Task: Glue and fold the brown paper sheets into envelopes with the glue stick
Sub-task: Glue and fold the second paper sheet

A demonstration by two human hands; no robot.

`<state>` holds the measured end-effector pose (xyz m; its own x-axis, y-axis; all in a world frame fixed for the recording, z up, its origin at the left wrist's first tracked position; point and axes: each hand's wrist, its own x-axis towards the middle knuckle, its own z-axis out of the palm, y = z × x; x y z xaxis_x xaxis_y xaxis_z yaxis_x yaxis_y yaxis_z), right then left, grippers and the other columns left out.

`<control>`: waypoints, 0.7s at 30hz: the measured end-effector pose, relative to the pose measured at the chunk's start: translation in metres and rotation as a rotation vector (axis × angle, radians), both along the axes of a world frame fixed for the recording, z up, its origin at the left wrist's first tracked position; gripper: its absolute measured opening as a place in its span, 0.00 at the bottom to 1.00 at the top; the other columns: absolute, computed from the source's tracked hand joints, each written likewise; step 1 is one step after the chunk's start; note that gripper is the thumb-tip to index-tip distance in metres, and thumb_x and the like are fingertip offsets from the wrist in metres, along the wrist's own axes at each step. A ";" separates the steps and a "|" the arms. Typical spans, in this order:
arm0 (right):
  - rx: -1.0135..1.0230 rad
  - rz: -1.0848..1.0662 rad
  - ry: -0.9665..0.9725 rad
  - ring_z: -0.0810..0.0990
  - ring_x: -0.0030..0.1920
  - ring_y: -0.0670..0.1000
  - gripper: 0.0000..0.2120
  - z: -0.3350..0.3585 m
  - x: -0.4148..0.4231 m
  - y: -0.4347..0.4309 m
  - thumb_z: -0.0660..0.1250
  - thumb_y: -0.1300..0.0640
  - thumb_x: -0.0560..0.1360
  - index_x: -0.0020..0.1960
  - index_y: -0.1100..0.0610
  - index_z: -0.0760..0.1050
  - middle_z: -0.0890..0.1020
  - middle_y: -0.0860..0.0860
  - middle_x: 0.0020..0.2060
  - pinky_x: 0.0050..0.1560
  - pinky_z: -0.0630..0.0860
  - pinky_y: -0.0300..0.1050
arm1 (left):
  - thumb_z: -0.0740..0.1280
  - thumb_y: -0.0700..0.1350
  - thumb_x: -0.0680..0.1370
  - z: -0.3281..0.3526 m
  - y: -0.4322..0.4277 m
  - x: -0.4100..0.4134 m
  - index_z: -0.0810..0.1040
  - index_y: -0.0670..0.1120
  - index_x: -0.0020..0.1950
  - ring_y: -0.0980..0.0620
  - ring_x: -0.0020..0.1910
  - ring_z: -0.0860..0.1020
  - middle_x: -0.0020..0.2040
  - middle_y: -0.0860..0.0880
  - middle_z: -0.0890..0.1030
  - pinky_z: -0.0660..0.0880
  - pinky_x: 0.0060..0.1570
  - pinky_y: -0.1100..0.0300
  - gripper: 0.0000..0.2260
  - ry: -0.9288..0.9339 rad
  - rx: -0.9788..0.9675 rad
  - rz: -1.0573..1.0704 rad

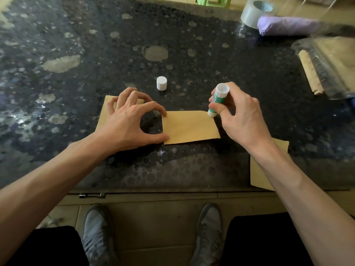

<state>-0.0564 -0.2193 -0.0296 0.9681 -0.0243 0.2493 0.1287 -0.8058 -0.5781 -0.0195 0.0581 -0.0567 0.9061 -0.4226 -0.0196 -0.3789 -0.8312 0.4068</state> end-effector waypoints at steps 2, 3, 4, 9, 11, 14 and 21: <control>0.000 0.002 -0.008 0.84 0.54 0.48 0.11 -0.001 0.000 -0.002 0.71 0.56 0.81 0.61 0.57 0.76 0.85 0.47 0.52 0.56 0.81 0.51 | 0.61 0.80 0.61 0.000 0.000 0.000 0.75 0.70 0.62 0.51 0.79 0.52 0.65 0.61 0.65 0.50 0.75 0.42 0.32 -0.001 0.006 0.003; -0.004 0.001 -0.009 0.83 0.54 0.47 0.11 -0.002 0.000 -0.004 0.71 0.56 0.81 0.62 0.57 0.76 0.84 0.47 0.53 0.57 0.81 0.49 | 0.61 0.80 0.61 0.000 0.000 0.001 0.75 0.70 0.62 0.51 0.79 0.52 0.65 0.61 0.66 0.50 0.75 0.42 0.33 0.000 0.010 0.001; -0.005 -0.003 -0.008 0.83 0.54 0.45 0.11 -0.003 0.000 -0.005 0.71 0.56 0.81 0.62 0.57 0.76 0.84 0.45 0.53 0.57 0.81 0.46 | 0.61 0.80 0.61 0.000 0.000 0.001 0.75 0.70 0.62 0.51 0.80 0.52 0.65 0.61 0.66 0.50 0.75 0.42 0.33 0.001 0.012 -0.001; 0.345 -0.043 -0.124 0.85 0.53 0.44 0.11 0.006 0.000 -0.015 0.73 0.57 0.80 0.59 0.61 0.79 0.85 0.49 0.53 0.56 0.82 0.42 | 0.61 0.80 0.59 0.002 -0.001 0.001 0.76 0.69 0.62 0.51 0.80 0.51 0.65 0.60 0.66 0.49 0.75 0.42 0.34 0.019 -0.001 0.001; 0.491 -0.097 -0.192 0.85 0.51 0.43 0.13 0.017 0.003 -0.017 0.75 0.55 0.79 0.59 0.61 0.81 0.85 0.51 0.51 0.53 0.81 0.40 | 0.61 0.80 0.59 0.003 -0.001 0.001 0.76 0.69 0.62 0.51 0.80 0.51 0.65 0.60 0.66 0.49 0.75 0.42 0.34 0.028 -0.013 0.002; 0.691 -0.161 -0.145 0.83 0.46 0.46 0.13 0.024 0.008 -0.012 0.76 0.51 0.78 0.58 0.56 0.83 0.86 0.48 0.47 0.48 0.80 0.43 | 0.63 0.80 0.60 0.003 -0.001 0.001 0.76 0.69 0.62 0.52 0.80 0.51 0.65 0.60 0.65 0.49 0.75 0.43 0.33 0.034 -0.008 -0.004; 1.016 -0.145 0.177 0.88 0.51 0.54 0.17 0.012 0.026 0.021 0.76 0.61 0.77 0.63 0.60 0.76 0.88 0.56 0.50 0.55 0.85 0.50 | 0.62 0.78 0.61 0.002 -0.001 0.000 0.76 0.69 0.61 0.52 0.81 0.49 0.64 0.61 0.66 0.47 0.76 0.42 0.31 -0.012 -0.017 -0.005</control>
<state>-0.0307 -0.1982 -0.0180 0.9599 -0.2623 -0.0991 -0.0833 0.0707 -0.9940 -0.0198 0.0569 -0.0544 0.9043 -0.4269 -0.0014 -0.3877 -0.8226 0.4161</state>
